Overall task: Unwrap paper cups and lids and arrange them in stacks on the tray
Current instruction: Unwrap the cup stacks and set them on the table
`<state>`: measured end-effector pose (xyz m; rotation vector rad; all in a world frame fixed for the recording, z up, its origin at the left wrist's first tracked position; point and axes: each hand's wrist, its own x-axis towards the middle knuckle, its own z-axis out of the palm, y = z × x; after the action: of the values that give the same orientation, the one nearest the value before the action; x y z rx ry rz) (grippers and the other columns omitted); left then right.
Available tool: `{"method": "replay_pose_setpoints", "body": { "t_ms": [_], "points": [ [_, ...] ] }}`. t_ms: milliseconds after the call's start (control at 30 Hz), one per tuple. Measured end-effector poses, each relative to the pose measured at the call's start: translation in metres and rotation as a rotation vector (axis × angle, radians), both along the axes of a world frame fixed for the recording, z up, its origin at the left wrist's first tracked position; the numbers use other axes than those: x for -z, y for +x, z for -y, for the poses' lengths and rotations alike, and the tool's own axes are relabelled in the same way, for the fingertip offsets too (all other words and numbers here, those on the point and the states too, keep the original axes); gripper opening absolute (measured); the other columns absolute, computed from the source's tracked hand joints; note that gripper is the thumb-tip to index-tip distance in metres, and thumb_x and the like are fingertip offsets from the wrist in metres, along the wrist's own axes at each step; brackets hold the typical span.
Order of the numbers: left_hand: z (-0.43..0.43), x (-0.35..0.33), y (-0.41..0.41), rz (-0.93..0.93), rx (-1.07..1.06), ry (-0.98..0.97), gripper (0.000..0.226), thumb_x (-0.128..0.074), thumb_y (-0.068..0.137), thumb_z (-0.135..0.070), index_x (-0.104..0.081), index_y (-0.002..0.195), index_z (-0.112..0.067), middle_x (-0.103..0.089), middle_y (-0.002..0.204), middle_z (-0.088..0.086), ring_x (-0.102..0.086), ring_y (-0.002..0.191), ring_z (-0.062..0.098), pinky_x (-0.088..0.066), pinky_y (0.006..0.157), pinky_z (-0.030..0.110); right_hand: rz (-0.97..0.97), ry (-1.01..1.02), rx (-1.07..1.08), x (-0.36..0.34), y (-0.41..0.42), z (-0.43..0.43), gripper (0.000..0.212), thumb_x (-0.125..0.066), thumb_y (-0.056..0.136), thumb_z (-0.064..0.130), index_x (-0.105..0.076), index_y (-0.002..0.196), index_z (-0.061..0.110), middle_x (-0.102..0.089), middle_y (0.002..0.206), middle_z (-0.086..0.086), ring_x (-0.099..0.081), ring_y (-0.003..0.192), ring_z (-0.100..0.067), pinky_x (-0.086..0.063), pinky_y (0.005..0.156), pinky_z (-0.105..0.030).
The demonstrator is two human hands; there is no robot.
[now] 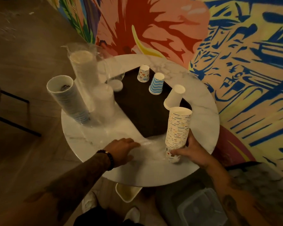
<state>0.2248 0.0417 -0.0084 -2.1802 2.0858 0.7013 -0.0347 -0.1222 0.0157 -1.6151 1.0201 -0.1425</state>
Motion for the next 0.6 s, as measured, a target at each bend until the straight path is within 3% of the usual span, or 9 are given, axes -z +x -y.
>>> {"method": "replay_pose_setpoints", "body": {
  "t_ms": [167, 267, 400, 600],
  "points": [
    [0.003, 0.013, -0.024, -0.136, -0.116, 0.015, 0.042, -0.058, 0.098, -0.033, -0.055, 0.137, -0.021, -0.053, 0.134, 0.002, -0.055, 0.118, 0.021, -0.046, 0.100, 0.031, 0.030, -0.063, 0.110, -0.004, -0.006, 0.015, 0.100, -0.089, 0.067, 0.003, -0.031, 0.141, 0.038, -0.051, 0.138, 0.011, -0.047, 0.132, -0.014, -0.045, 0.107, -0.039],
    [0.013, 0.015, -0.039, -0.182, -0.173, 0.003, 0.045, -0.059, 0.096, -0.035, -0.052, 0.138, -0.022, -0.053, 0.132, 0.002, -0.056, 0.115, 0.022, -0.047, 0.098, 0.032, 0.047, -0.113, 0.145, -0.010, -0.006, 0.023, 0.098, -0.089, 0.067, 0.003, -0.031, 0.137, 0.040, -0.052, 0.133, 0.017, -0.048, 0.130, -0.012, -0.046, 0.107, -0.040],
    [0.032, 0.012, -0.062, -0.223, -0.217, 0.005, 0.050, -0.061, 0.095, -0.040, -0.048, 0.139, -0.022, -0.050, 0.135, 0.003, -0.054, 0.118, 0.023, -0.045, 0.098, 0.033, 0.101, -0.171, 0.182, -0.022, -0.005, 0.023, 0.098, -0.090, 0.067, 0.006, -0.031, 0.135, 0.046, -0.051, 0.130, 0.025, -0.049, 0.125, -0.004, -0.048, 0.099, -0.029],
    [0.052, 0.010, -0.086, -0.292, -0.278, 0.021, 0.065, -0.065, 0.088, -0.055, -0.045, 0.140, -0.022, -0.048, 0.139, 0.003, -0.052, 0.119, 0.021, -0.044, 0.099, 0.031, 0.148, -0.201, 0.171, -0.034, -0.002, 0.011, 0.100, -0.090, 0.068, 0.008, -0.031, 0.141, 0.042, -0.051, 0.139, 0.016, -0.048, 0.132, -0.008, -0.049, 0.104, -0.034]
  ]
}}
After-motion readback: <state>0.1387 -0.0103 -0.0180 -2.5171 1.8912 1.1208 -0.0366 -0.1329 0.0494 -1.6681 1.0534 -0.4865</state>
